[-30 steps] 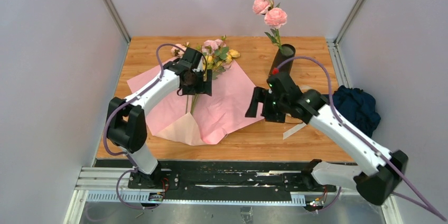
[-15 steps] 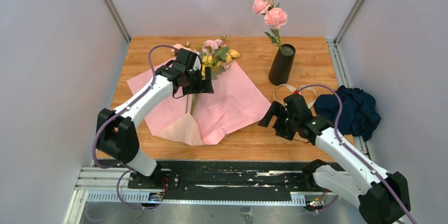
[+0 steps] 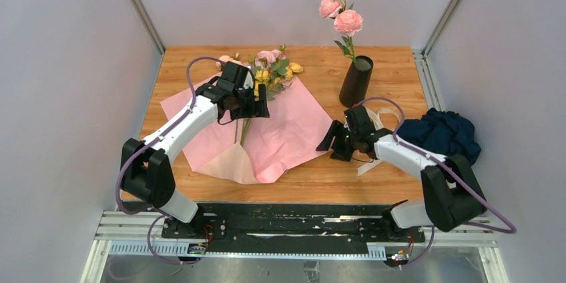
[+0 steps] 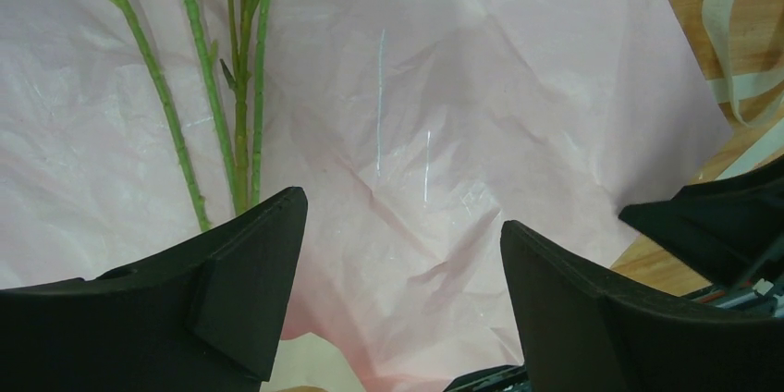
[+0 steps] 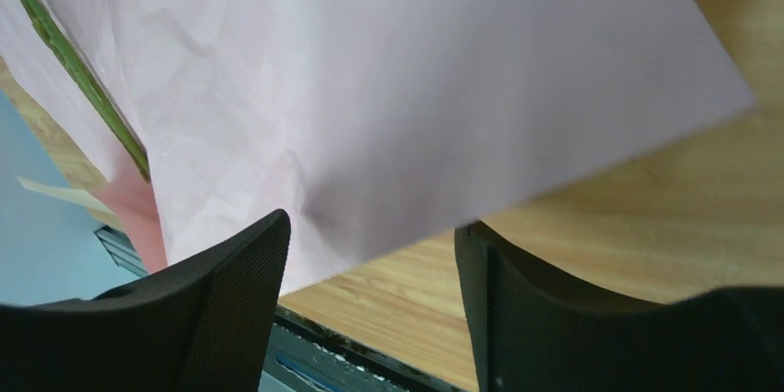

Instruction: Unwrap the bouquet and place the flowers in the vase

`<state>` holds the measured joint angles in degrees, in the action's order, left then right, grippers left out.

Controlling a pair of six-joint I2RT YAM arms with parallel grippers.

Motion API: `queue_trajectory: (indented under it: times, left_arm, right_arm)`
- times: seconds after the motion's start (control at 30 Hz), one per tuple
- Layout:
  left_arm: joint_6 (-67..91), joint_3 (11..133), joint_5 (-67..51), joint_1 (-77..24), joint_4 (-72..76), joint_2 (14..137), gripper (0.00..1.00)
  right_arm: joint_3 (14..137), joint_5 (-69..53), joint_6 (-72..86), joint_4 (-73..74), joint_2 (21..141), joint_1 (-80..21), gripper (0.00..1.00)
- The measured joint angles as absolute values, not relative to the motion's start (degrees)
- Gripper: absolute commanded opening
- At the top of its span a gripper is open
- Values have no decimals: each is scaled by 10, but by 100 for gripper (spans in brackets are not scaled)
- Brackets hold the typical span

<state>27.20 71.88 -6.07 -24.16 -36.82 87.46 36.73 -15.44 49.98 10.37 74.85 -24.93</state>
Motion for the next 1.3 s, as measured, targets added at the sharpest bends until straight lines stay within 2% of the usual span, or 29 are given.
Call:
queue_trajectory:
  times: [0.03,0.07,0.2,0.77,0.8,0.9,0.97,1.03,1.13,1.3]
  left_arm:
    - [272,719,-60,-242,-369,875,86]
    - [272,718,-58,-242,-369,875,86]
    - [267,709,-51,-242,-369,869,86]
    - [260,697,-22,-242,-376,865,85]
    - [259,697,-21,-242,-377,865,85]
    - [259,697,-17,-242,-379,865,86]
    - [256,697,-14,-242,-380,865,88]
    - [254,697,-12,-241,-380,865,88]
    - [251,692,-13,-241,-377,868,87]
    - [249,651,-40,-241,-361,910,85]
  right_arm:
    - [380,-161,499,97,770,-248,33]
    - [388,-165,492,92,783,-247,23]
    - [415,-173,477,78,808,-240,0]
    - [512,-215,399,89,877,-114,0]
    - [519,-216,395,91,883,-110,2]
    - [545,-225,383,94,909,-99,30]
    - [555,-230,377,100,919,-99,43]
    - [558,-232,367,108,920,-99,47]
    - [558,-232,364,123,907,-102,48]
    - [568,-229,344,164,835,-118,53]
